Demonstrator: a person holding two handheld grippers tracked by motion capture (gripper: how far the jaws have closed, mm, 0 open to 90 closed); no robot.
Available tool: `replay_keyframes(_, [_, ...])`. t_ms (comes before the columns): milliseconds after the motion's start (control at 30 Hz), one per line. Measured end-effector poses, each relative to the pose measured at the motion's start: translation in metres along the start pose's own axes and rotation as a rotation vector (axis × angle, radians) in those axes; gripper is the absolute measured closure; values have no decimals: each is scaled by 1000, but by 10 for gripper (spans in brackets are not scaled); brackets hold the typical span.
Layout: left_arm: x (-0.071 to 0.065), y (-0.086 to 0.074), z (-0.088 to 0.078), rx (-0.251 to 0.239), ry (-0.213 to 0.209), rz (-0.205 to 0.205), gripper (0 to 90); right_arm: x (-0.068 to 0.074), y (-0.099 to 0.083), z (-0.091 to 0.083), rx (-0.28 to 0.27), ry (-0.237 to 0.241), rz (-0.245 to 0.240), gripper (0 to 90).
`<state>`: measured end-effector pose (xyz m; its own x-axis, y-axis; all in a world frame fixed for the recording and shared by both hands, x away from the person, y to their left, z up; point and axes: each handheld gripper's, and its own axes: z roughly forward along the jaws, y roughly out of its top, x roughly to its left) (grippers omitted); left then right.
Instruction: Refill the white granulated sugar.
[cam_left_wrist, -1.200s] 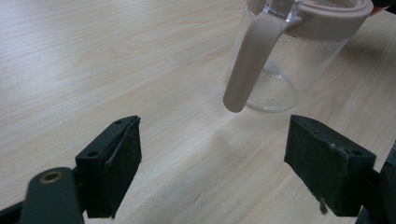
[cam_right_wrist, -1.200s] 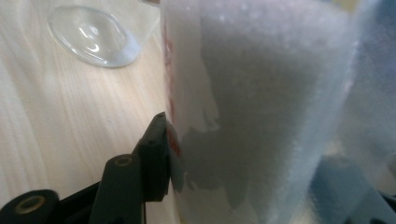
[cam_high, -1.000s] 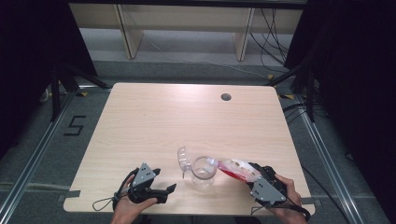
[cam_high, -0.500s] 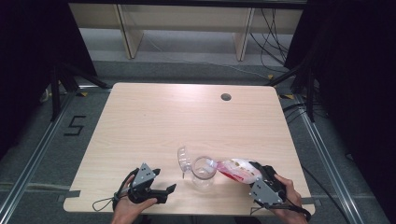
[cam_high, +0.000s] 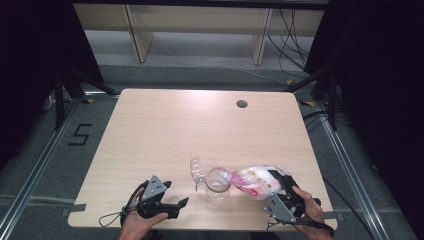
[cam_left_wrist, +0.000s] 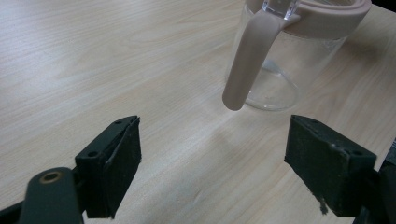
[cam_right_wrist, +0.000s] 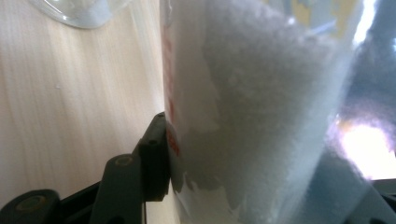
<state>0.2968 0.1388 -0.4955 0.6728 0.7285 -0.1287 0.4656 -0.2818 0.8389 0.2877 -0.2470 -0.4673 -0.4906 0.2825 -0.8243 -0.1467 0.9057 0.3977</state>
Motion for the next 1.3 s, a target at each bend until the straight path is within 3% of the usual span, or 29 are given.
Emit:
replay_keyframes(67, [1, 0, 0, 3, -5, 19, 179, 0, 1, 0, 14, -10, -18, 490])
replay_keyframes(100, [1, 0, 1, -4, -6, 13, 179, -2, 1, 1, 4, -20, -70, 490])
replay_keyframes(133, [0, 0, 1, -6, -5, -6, 179, 1, 1, 0, 21, -19, -37, 490])
replay_keyframes(267, [1, 0, 1, 0, -6, 11, 179, 2, 3, 1, 19, -33, -66, 491])
replay_keyframes(333, [-1, -1, 2, -5, -8, -8, 179, -4, 6, 2, 15, -55, -184, 491])
replay_keyframes(367, [1, -1, 1, 5, -2, 8, 179, 1, 4, 2, 26, -45, -98, 491])
replay_keyframes(400, [0, 0, 1, 0, -3, -3, 179, 1, 4, 2, 24, -48, -99, 491])
replay_keyframes(467, [1, 0, 1, -3, -4, 12, 179, 0, 6, 1, 28, -53, -125, 492])
replay_keyframes(500, [1, 0, 1, -5, -4, 4, 179, 2, 6, 0, 42, -66, -106, 492])
replay_keyframes(533, [1, 0, 1, -7, -4, 3, 179, 1, 7, 1, 29, -75, -143, 492])
replay_keyframes(567, [0, 0, 1, -5, -2, -3, 179, 1, 7, 1, 30, -76, -142, 492])
replay_keyframes(600, [0, -1, 1, 1, -3, -3, 179, -5, 8, 1, 17, -87, -220, 492])
replay_keyframes(633, [0, 0, 1, -4, -3, 7, 179, 0, 6, 1, 26, -78, -133, 492])
replay_keyframes(700, [1, 0, 1, 1, -1, 14, 179, 0, 6, 0, 52, -94, -144, 493])
replay_keyframes(733, [1, 0, 1, 0, -1, 12, 179, -1, 6, 2, 40, -109, -187, 493])
replay_keyframes(833, [2, 0, 1, -5, -3, 8, 179, -2, 8, 1, 41, -115, -201, 494])
replay_keyframes(867, [2, 0, 1, -5, -3, 7, 179, -4, 10, 1, 39, -120, -236, 494])
replay_keyframes(900, [1, 0, 1, 0, 0, 8, 179, -2, 9, 0, 44, -127, -196, 494])
replay_keyframes(933, [1, 0, 1, 2, 0, 14, 179, -9, 13, 1, 24, -129, -323, 494])
replay_keyframes(967, [1, 0, 1, 2, 0, 11, 179, -12, 14, 2, 6, -125, -369, 495])
replay_keyframes(1000, [1, 0, 1, 2, 0, 12, 179, -3, 10, 1, 41, -124, -216, 495])
replay_keyframes(1067, [1, 0, 1, 0, -1, 11, 179, -3, 10, 2, 40, -127, -231, 496])
replay_keyframes(1100, [1, -1, 1, -3, -2, 6, 179, -5, 11, 2, 37, -126, -261, 496])
replay_keyframes(1167, [1, -1, 1, -3, -2, 6, 179, -3, 11, 2, 51, -130, -252, 496])
replay_keyframes(1200, [1, -1, 1, -2, -2, 6, 179, -6, 13, 1, 49, -142, -306, 496])
replay_keyframes(1233, [1, -1, 1, -5, -2, 5, 179, -2, 11, 2, 56, -140, -251, 496])
replay_keyframes(1267, [1, 0, 1, 0, 0, 8, 179, -3, 12, 2, 46, -146, -279, 497])
replay_keyframes(1300, [1, 0, 1, 1, -1, 12, 179, -3, 12, 2, 47, -146, -274, 497])
